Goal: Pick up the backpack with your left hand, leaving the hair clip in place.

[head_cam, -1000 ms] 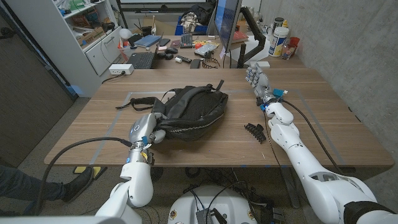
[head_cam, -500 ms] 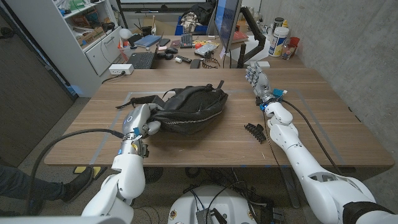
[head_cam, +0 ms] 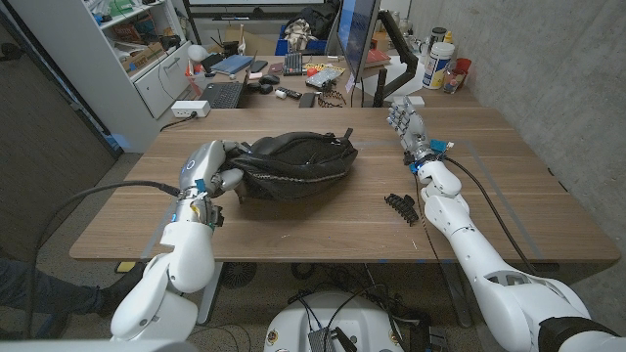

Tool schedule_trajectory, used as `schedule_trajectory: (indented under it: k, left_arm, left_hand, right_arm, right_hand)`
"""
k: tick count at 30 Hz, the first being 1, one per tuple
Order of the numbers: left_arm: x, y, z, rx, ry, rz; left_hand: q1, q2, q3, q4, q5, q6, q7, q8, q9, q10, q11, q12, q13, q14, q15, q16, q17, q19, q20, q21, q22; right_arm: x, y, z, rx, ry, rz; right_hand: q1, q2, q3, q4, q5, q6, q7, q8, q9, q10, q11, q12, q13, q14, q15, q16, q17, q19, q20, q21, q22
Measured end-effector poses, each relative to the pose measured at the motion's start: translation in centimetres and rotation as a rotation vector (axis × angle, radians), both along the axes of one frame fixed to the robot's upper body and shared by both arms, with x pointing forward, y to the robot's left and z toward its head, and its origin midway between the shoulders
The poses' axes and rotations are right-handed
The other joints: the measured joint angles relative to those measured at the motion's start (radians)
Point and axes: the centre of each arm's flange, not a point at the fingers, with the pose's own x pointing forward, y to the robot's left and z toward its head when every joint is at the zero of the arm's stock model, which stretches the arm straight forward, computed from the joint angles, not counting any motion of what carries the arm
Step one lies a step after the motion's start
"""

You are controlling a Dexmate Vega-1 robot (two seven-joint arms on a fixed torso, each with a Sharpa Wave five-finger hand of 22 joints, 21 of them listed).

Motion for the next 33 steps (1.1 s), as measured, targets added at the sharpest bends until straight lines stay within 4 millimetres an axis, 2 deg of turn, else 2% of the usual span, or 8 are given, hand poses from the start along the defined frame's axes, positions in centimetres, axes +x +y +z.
schedule_trajectory:
  k: [11,27,33]
  left_arm:
    - [0.0,0.6,2.7,0.008,-0.059,0.008]
    - [0.0,0.0,6.9,0.046,-0.12,-0.033]
    - [-0.1,-0.4,8.9,0.055,-0.157,-0.059]
  left_hand:
    - [0.0,0.0,0.0,0.0,0.0,0.002,-0.002,0.0,0.0,0.005,0.0,-0.004,0.001,0.001,0.001,-0.002,0.009,0.002,-0.002,0.0,0.0]
    - [-0.001,-0.001,0.0,0.0,-0.003,0.013,0.002,-0.001,0.008,0.021,-0.001,-0.015,0.001,0.005,-0.002,-0.013,0.022,-0.005,-0.009,-0.001,0.0]
    - [-0.004,-0.004,0.0,0.0,0.003,0.016,-0.002,-0.004,0.0,0.033,-0.003,-0.023,0.001,0.005,-0.002,-0.013,0.027,-0.004,-0.021,-0.002,0.0]
  right_arm:
    - [0.0,-0.2,-0.1,0.004,0.0,-0.004]
    - [0.5,-0.1,0.1,0.009,-0.005,-0.002]
    - [0.4,-0.1,0.2,0.01,-0.009,-0.003]
  right_hand:
    - [0.0,0.0,0.0,0.0,0.0,0.0,0.0,0.0,0.0,0.0,0.0,0.0,0.0,0.003,0.003,0.0,0.0,0.0,0.0,0.0,0.0]
    - [0.0,0.0,0.0,0.0,0.0,0.003,0.004,0.0,0.0,0.003,0.003,0.0,0.0,0.003,0.003,0.0,0.0,0.0,0.0,0.0,0.0]
    - [0.0,0.0,0.0,0.0,0.0,0.003,0.004,0.0,0.0,0.003,0.003,0.0,0.0,0.003,0.003,0.0,0.0,0.0,0.0,0.0,0.0]
